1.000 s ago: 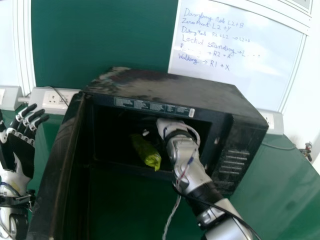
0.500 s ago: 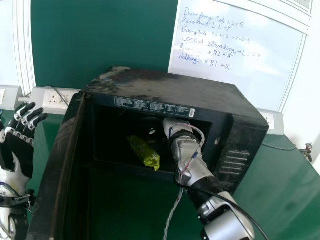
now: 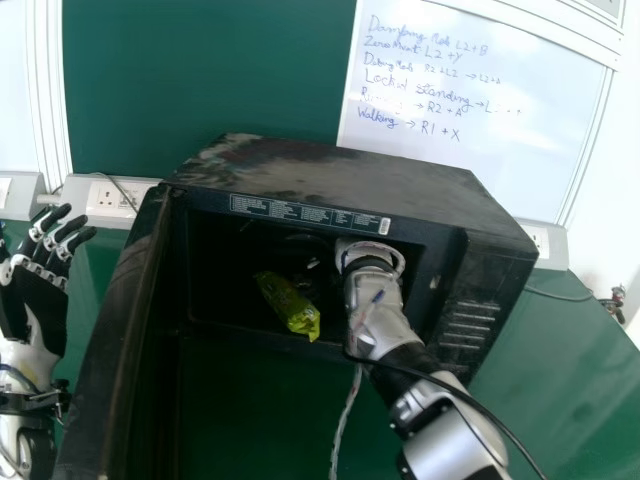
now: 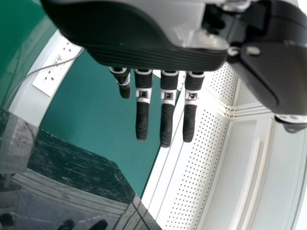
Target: Put biscuit inside oven
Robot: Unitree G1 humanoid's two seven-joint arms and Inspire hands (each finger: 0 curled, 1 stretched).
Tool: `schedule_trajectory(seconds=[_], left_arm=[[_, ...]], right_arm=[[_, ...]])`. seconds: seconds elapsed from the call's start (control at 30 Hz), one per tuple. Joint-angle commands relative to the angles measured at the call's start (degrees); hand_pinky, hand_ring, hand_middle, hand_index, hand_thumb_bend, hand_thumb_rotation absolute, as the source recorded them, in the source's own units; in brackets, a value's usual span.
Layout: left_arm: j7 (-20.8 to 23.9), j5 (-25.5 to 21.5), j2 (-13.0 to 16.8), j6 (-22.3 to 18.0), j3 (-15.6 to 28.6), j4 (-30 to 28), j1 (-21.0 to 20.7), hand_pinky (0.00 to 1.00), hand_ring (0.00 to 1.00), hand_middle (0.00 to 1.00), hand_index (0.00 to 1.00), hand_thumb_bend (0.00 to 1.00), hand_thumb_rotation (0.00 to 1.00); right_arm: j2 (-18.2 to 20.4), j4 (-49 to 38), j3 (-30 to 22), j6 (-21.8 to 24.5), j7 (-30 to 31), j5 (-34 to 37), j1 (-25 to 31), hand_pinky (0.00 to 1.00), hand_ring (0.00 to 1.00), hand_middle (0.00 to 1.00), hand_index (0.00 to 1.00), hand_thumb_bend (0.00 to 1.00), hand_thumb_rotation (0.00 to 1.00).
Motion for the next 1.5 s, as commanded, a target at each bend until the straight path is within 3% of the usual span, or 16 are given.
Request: schedule_trajectory(seconds=[0.0, 0.1, 0.27, 0.57, 0.67, 0.77, 0.9, 0.93, 1.03, 1.1, 1.2, 1.27, 1.33, 1.47], left_arm=[[-0.2, -0.7, 0.1, 0.1, 0.2, 0.4, -0.2, 0.69, 0.67, 0.67, 0.70, 0.71, 0.61], [-0.2, -0.7, 0.2, 0.2, 0.2, 0.6, -0.4, 0.68, 0.67, 0.66, 0.70, 0.72, 0.60], [-0.9, -0.1, 0.5, -0.3, 0.0, 0.8, -0.4, 0.69, 0.67, 0.66, 0.69, 0.70, 0.61], [-0.3, 0.2, 0.7, 0.5, 0.1, 0.0, -0.2, 0.68, 0.67, 0.66, 0.68, 0.70, 0.62], [-0.1, -0.1, 0.6, 1.0, 0.1, -0.2, -0.3, 0.68, 0.67, 0.66, 0.69, 0.71, 0.62], [-0.2, 0.0, 0.7, 1.1, 0.1, 0.0, -0.6, 0.68, 0.68, 0.66, 0.70, 0.71, 0.62], [0.1, 0.6, 0.6, 1.0, -0.1, 0.0, -0.8, 0.68, 0.67, 0.66, 0.70, 0.71, 0.62], [0.2, 0.7, 0.5, 0.9, -0.1, 0.1, -0.9, 0.67, 0.67, 0.66, 0.70, 0.72, 0.62], [0.3, 0.7, 0.5, 1.1, -0.2, 0.1, -0.9, 0.67, 0.67, 0.66, 0.70, 0.72, 0.62], [0.3, 0.4, 0.6, 1.2, -0.2, 0.0, -1.0, 0.67, 0.67, 0.66, 0.70, 0.72, 0.62], [0.2, 0.4, 0.6, 1.2, -0.2, 0.1, -1.0, 0.67, 0.67, 0.66, 0.70, 0.71, 0.63], [0.0, 0.2, 0.6, 1.1, -0.1, 0.2, -1.0, 0.67, 0.67, 0.66, 0.70, 0.71, 0.63], [0.0, 0.5, 0.8, 1.0, 0.0, 0.2, -0.9, 0.67, 0.67, 0.66, 0.69, 0.71, 0.63], [-0.2, 0.3, 0.9, 1.3, 0.0, 0.1, -0.5, 0.67, 0.66, 0.65, 0.69, 0.72, 0.63]], right_arm=[[-0.7, -1.8, 1.4, 1.0, 3.8, -0.7, -2.6, 0.18, 0.26, 0.47, 0.70, 0.57, 0.00], [-2.5, -8.4, 1.4, 3.6, 8.6, -0.7, -1.4, 0.20, 0.29, 0.47, 0.69, 0.57, 0.00], [-5.5, -21.1, 0.9, 7.9, 11.8, -1.2, 3.6, 0.14, 0.21, 0.47, 0.80, 0.58, 0.00], [-7.4, -34.3, 1.2, 13.0, 12.1, -3.7, 10.9, 0.16, 0.23, 0.47, 0.77, 0.56, 0.00], [-7.9, -39.0, 1.4, 14.2, 11.4, -5.9, 13.8, 0.27, 0.38, 0.48, 0.73, 0.56, 0.00], [-8.1, -42.9, 1.7, 15.9, 12.2, -8.6, 15.9, 0.27, 0.40, 0.48, 0.69, 0.56, 0.00], [-9.1, -47.6, 2.3, 16.3, 13.6, -12.2, 18.3, 0.29, 0.44, 0.49, 0.65, 0.56, 0.00], [-9.3, -48.8, 2.3, 16.3, 14.1, -13.2, 18.9, 0.35, 0.51, 0.49, 0.65, 0.56, 0.00], [-9.7, -54.0, 1.0, 16.3, 15.2, -15.0, 21.7, 0.42, 0.59, 0.49, 0.67, 0.56, 0.00], [-10.1, -57.2, 0.3, 16.1, 16.0, -16.2, 23.5, 0.44, 0.58, 0.49, 0.67, 0.56, 0.00], [-10.1, -60.7, -0.8, 16.2, 17.4, -18.0, 25.6, 0.35, 0.48, 0.49, 0.68, 0.56, 0.00], [-10.0, -63.2, -1.9, 16.2, 18.0, -19.0, 27.1, 0.35, 0.48, 0.49, 0.70, 0.55, 0.00], [-10.0, -65.7, -2.9, 15.8, 19.0, -19.9, 28.5, 0.41, 0.54, 0.49, 0.70, 0.55, 0.00], [-9.7, -70.9, -5.0, 15.2, 21.1, -21.6, 31.5, 0.44, 0.59, 0.49, 0.75, 0.55, 0.00]])
